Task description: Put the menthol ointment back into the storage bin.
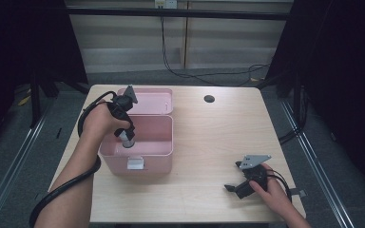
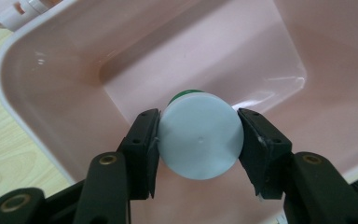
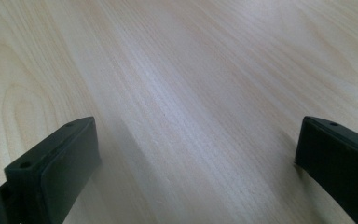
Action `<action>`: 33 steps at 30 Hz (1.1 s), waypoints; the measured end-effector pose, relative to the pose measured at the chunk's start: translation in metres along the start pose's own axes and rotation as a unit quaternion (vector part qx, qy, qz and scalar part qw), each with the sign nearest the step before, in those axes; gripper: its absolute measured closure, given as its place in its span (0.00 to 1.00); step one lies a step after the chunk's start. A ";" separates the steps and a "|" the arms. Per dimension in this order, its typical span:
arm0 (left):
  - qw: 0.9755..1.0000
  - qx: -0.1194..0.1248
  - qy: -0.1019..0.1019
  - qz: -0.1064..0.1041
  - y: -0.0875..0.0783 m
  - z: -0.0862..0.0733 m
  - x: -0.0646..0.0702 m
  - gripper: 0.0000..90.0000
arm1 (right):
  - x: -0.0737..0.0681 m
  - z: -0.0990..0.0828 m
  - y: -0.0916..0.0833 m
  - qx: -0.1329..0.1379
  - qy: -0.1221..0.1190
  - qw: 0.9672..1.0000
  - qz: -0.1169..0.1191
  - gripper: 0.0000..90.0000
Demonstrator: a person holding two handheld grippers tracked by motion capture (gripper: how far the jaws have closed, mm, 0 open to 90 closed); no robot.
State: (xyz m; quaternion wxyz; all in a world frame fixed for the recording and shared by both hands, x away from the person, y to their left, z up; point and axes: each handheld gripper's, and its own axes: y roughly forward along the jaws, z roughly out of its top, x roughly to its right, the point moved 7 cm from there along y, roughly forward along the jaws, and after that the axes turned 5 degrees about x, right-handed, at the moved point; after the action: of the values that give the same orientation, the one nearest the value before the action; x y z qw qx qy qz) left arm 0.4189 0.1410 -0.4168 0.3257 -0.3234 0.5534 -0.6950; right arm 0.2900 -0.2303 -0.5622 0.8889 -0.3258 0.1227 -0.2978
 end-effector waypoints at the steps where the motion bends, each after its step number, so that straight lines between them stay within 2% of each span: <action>1: 1.000 0.000 -0.002 0.001 0.001 0.000 0.000 0.56 | 0.000 0.000 0.000 0.000 0.000 1.000 0.000 0.00; 6: 1.000 0.010 -0.012 0.006 0.009 0.004 -0.003 0.56 | 0.000 0.000 0.000 0.000 0.000 1.000 0.000 0.00; 11: 0.999 0.024 -0.035 0.019 0.019 0.006 -0.008 0.56 | 0.000 0.000 0.000 0.000 0.000 1.000 0.000 0.00; 17: 0.998 0.028 -0.046 0.023 0.032 0.004 -0.013 0.56 | 0.000 0.000 0.000 0.001 0.000 1.000 -0.001 0.00; 22: 0.997 0.039 -0.064 0.034 0.041 0.006 -0.016 0.56 | 0.000 0.000 0.000 0.001 0.000 1.000 0.000 0.00; 24: 0.996 0.045 -0.063 0.036 0.043 0.007 -0.017 0.56 | 0.000 0.000 0.000 0.001 0.000 1.000 0.000 0.00; 31: 0.994 0.056 -0.083 0.040 0.056 0.011 -0.017 0.56 | 0.000 0.000 0.000 0.001 0.000 1.000 0.000 0.00; 33: 0.994 0.055 -0.082 0.040 0.060 0.012 -0.017 0.56 | 0.000 0.000 0.000 0.001 0.000 1.000 0.000 0.00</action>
State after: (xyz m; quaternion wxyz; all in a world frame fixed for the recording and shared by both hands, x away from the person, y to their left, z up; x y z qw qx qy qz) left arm 0.4442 0.1381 -0.4746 0.4150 -0.3379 0.4982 -0.6822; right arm 0.2901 -0.2302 -0.5623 0.8890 -0.3252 0.1226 -0.2983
